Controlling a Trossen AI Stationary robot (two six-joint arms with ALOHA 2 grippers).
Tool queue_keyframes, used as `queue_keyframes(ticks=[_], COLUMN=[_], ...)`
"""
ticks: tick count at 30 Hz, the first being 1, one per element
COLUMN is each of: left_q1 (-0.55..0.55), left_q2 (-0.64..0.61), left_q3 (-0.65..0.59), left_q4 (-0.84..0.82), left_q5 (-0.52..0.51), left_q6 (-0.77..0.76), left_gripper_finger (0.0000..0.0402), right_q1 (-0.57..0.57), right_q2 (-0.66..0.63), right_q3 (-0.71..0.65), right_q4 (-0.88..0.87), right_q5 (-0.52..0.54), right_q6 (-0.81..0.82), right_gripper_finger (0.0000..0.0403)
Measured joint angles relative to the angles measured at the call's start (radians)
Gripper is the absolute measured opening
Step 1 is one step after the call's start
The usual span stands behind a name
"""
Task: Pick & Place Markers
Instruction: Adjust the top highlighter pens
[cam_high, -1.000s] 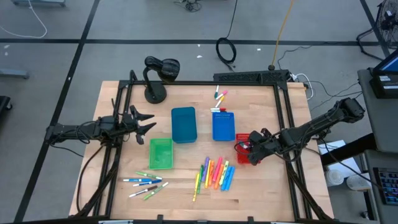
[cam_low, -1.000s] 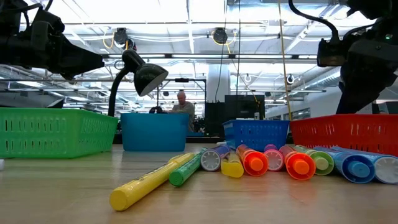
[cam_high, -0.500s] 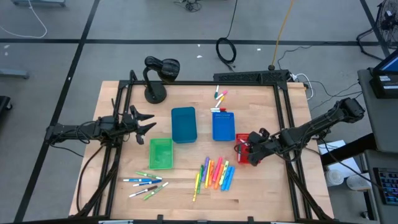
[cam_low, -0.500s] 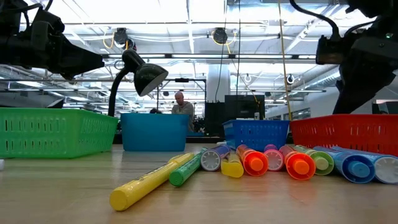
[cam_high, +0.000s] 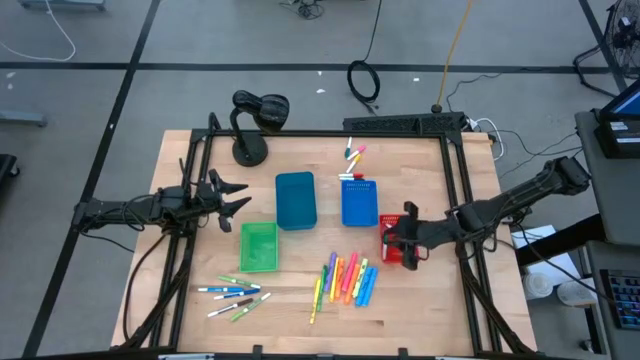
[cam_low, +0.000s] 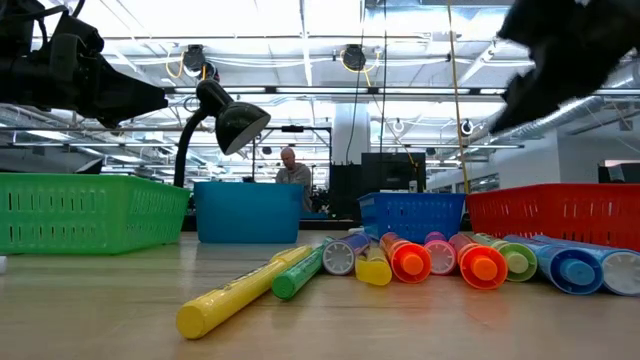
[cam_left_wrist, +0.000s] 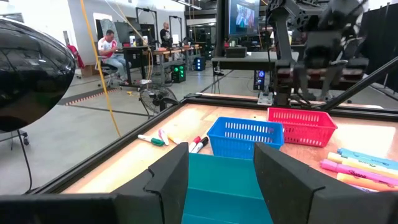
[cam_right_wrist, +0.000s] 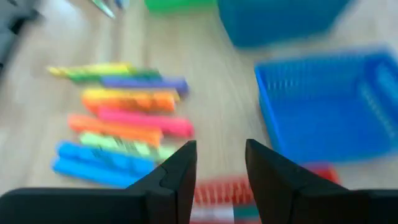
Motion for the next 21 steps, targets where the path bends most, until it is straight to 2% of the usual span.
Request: queue_keyframes(ticks=[5,9,12,15,21], left_q1=[0.000,0.000,0.000,0.000,0.000], left_q2=[0.000,0.000,0.000,0.000,0.000], left_q3=[0.000,0.000,0.000,0.000,0.000], left_q4=[0.000,0.012,0.063,0.130,0.131], left_q5=[0.000,0.000,0.000,0.001,0.008], left_q6=[0.000,-0.005,-0.017,-0.002,-0.024], left_gripper_finger=[0.0184,0.0184,0.0184,0.0184,0.0184], right_q1=[0.000,-0.018,-0.054,-0.106,-0.252], right_q2=[-0.009,-0.009,-0.020,-0.034,-0.037], right_q3=[-0.005,-0.046,-0.079,-0.109,-0.145], right_q4=[0.243,0.463,0.558,0.578,0.624], right_q5=[0.000,-0.002,-0.001,-0.002,-0.002], right_q6=[-0.246,-0.377,-0.413,-0.414,-0.413], right_gripper_finger=[0.0128,0.0128,0.0128,0.0128,0.0128])
